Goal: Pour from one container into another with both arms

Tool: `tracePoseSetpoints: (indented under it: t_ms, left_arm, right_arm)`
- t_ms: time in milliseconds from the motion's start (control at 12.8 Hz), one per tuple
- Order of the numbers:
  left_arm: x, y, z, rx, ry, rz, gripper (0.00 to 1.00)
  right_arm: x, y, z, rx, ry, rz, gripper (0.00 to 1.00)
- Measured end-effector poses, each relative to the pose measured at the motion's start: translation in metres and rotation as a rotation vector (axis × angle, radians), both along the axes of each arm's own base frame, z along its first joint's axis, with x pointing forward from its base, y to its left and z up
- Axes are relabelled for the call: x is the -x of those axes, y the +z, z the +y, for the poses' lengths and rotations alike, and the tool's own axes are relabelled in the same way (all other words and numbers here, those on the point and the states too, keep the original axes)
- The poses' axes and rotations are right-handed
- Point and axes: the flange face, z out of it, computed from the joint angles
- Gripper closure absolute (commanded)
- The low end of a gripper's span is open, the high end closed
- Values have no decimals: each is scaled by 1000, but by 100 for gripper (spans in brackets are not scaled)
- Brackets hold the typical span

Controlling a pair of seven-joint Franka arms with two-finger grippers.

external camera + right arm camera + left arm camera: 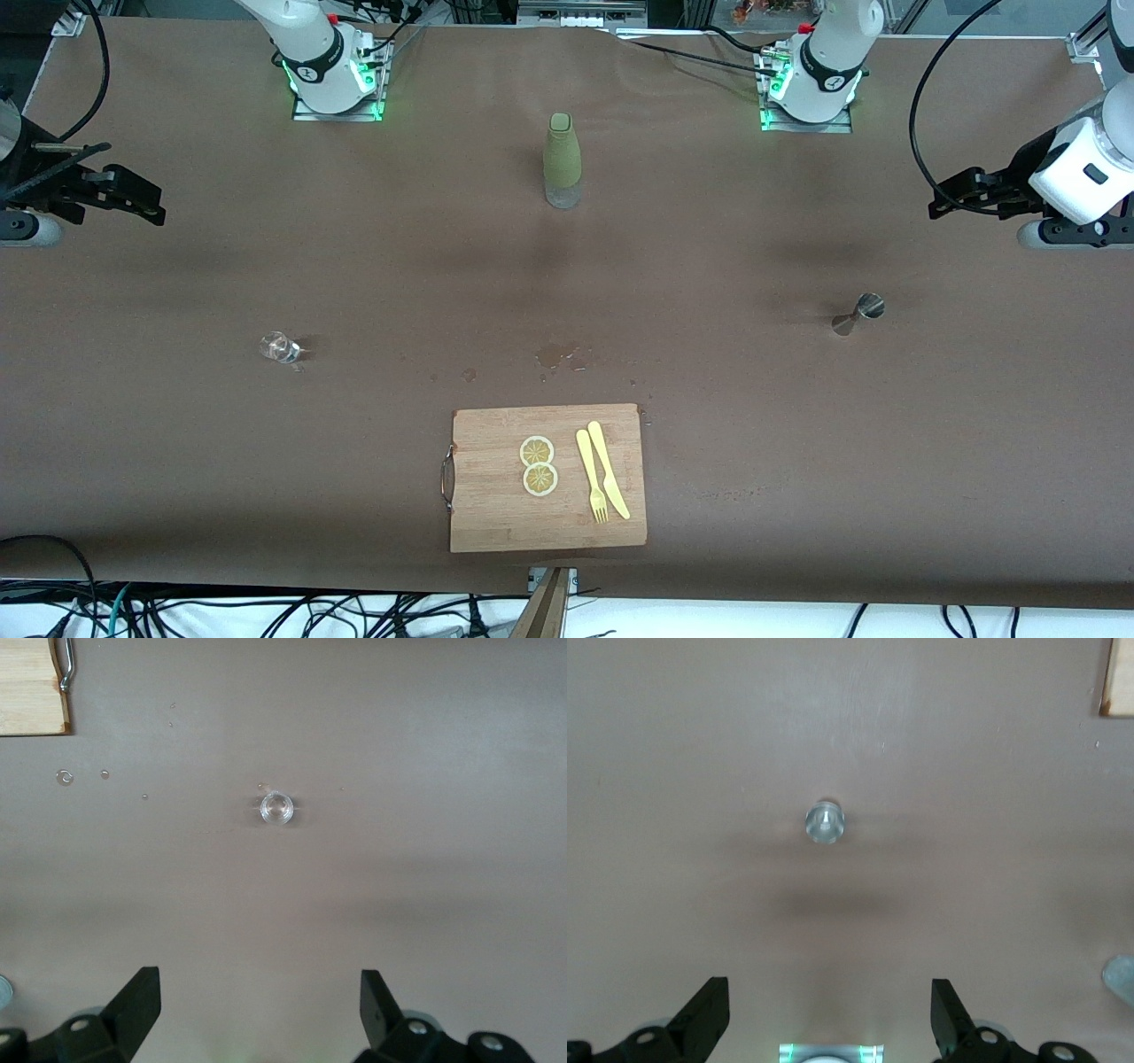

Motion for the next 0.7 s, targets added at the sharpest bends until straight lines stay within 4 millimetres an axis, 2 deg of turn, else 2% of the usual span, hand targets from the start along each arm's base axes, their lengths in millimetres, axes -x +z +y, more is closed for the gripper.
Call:
tracePoseSetpoints:
  t_ms: [235, 705]
  left_arm:
    - [2, 3, 5, 3, 1, 16, 0]
    - [-6, -8, 50, 77, -188, -10, 0]
  right_arm:
    - [2, -2, 1, 0, 1, 17, 0]
    - [0, -7, 3, -1, 5, 27, 0]
